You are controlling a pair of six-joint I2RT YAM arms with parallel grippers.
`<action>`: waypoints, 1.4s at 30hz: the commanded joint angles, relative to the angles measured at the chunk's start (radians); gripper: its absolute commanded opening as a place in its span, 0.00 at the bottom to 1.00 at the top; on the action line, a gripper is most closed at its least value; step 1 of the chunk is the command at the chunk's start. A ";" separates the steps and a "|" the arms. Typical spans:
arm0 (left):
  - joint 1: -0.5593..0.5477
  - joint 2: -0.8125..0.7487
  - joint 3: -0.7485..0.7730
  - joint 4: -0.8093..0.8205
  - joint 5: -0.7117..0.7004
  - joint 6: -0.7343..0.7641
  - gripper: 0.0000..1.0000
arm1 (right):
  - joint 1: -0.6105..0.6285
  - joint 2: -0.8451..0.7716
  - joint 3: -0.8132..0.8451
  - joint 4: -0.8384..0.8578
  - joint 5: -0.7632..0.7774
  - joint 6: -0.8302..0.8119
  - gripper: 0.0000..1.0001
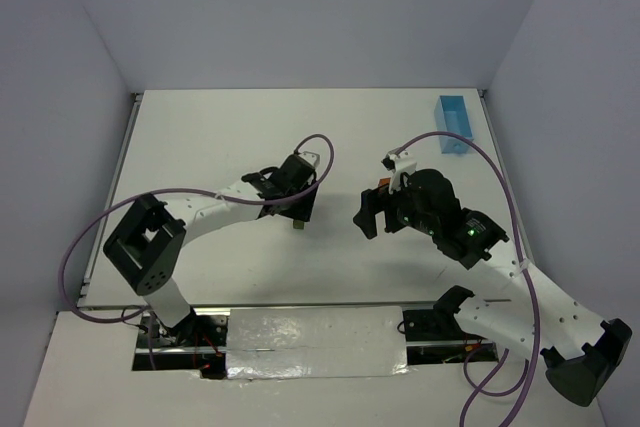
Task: Build the wood block tower
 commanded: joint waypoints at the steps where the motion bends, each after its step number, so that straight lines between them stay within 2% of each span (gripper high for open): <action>1: 0.001 0.037 0.045 -0.069 -0.078 -0.079 0.58 | 0.009 -0.008 -0.003 0.033 0.011 -0.010 1.00; 8: 0.004 0.066 0.045 -0.089 -0.104 -0.085 0.59 | 0.009 0.000 -0.003 0.036 0.005 -0.010 1.00; 13: 0.004 0.070 0.026 -0.066 -0.057 -0.082 0.43 | 0.009 0.001 -0.002 0.039 0.008 -0.010 1.00; 22: 0.004 0.096 0.008 -0.064 -0.040 -0.078 0.43 | 0.007 0.005 -0.002 0.039 0.011 -0.010 1.00; 28: 0.006 0.113 0.000 -0.058 -0.021 -0.076 0.31 | 0.009 0.000 -0.007 0.039 0.013 -0.010 1.00; 31: 0.007 0.100 -0.004 -0.055 -0.020 -0.073 0.14 | 0.004 -0.002 -0.005 0.034 0.016 -0.010 1.00; 32: 0.006 0.097 -0.006 -0.055 -0.023 -0.073 0.05 | 0.006 -0.002 -0.004 0.036 0.017 -0.010 1.00; 33: 0.006 0.085 -0.007 -0.052 -0.021 -0.062 0.02 | 0.007 -0.002 -0.005 0.036 0.017 -0.008 1.00; 38: 0.004 0.047 -0.041 -0.010 0.005 0.008 0.00 | 0.009 0.000 -0.007 0.039 0.023 -0.005 1.00; 42: 0.006 -0.048 -0.130 0.115 0.049 0.050 0.00 | 0.004 0.006 -0.005 0.034 0.036 0.015 1.00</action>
